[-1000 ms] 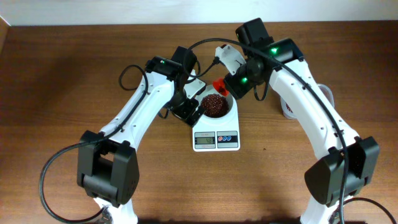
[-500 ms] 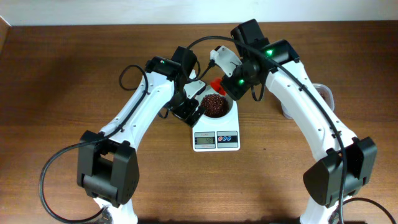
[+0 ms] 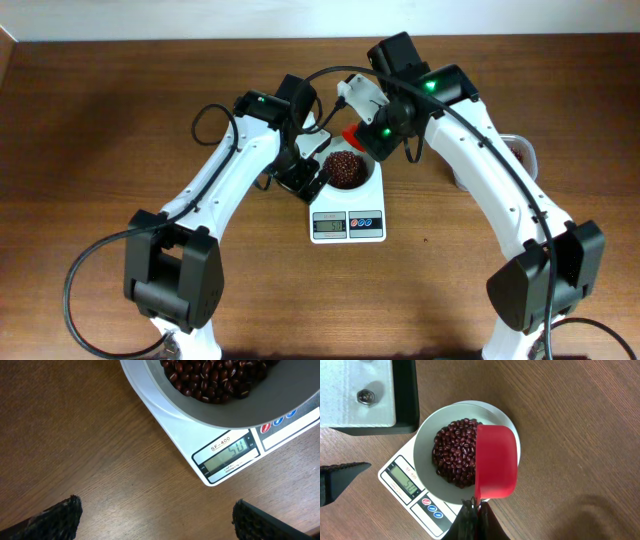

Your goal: Scoop item into bowl and weigh 50g on scale

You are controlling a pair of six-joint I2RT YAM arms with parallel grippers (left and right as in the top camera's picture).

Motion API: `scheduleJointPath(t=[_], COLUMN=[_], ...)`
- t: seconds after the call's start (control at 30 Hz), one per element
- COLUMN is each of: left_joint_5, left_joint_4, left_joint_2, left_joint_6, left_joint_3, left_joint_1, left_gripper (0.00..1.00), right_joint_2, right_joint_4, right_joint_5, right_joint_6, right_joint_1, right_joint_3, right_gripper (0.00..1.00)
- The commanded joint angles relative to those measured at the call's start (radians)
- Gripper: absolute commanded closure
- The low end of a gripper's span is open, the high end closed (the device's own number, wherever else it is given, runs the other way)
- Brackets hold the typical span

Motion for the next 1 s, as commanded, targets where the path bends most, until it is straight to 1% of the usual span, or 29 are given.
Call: scheduleJointPath(t=[0.0,0.03,0.07,0.17,0.2,0.27,0.33,0.4,0.43,0.6,0.77,0.8,0.87,0.97], left_joint_5=[0.004,0.004,0.004,0.004,0.004,0.004,0.004,0.004,0.004,0.004,0.004,0.004,0.004,0.004], left_joint_4=[-0.001,-0.001,-0.001,-0.001,-0.001,-0.001,-0.001,-0.001,-0.001,-0.001,-0.001,-0.001,-0.001,-0.001], left_joint_2=[0.009,0.009,0.009,0.009,0.009,0.009,0.009,0.009,0.009,0.009,0.009,0.009,0.009,0.009], left_joint_6=[0.005,0.005,0.005,0.005,0.005,0.005,0.005,0.005,0.005,0.005,0.005,0.005,0.005,0.005], left_joint_3=[0.003,0.003,0.003,0.003,0.003,0.003,0.003,0.003,0.003,0.003,0.003,0.003,0.003,0.003], left_joint_1=[-0.003,-0.003,-0.003,-0.003,-0.003,-0.003,-0.003,-0.003,-0.003,-0.003,-0.003,-0.003,-0.003,-0.003], left_gripper=[0.01,0.01,0.01,0.01,0.01,0.01,0.01,0.01,0.01,0.01,0.01,0.01,0.01,0.01], right_joint_2=[-0.019,-0.019,-0.019,-0.019,-0.019,-0.019,-0.019,-0.019,-0.019,-0.019,-0.019,-0.019,-0.019,-0.019], right_joint_4=[-0.016,-0.027,-0.021,-0.008,0.000,0.010,0.006,-0.007,-0.011,-0.027,-0.019,-0.019,-0.035,-0.062], right_joint_5=[-0.045,-0.046,0.002,0.005,0.005,-0.001,-0.015,-0.136,-0.159,-0.172,-0.188,-0.207,-0.324,-0.336], right_joint_6=[-0.012,-0.045,0.001,0.027,0.059,0.169,0.273,0.274,0.274,0.292,0.291,0.291,0.287,0.288], right_joint_1=[0.014,0.016,0.012,0.011,0.008,-0.023,-0.079,-0.151,-0.181,-0.323,-0.327,-0.327,-0.321,-0.254], right_joint_3=[0.016,0.016,0.016,0.016,0.016,0.017,0.017,0.017,0.017,0.017,0.016,0.016,0.016,0.016], right_gripper=[0.96,0.96,0.96,0.96,0.96,0.96,0.96,0.96,0.96,0.96,0.96,0.96,0.96,0.96])
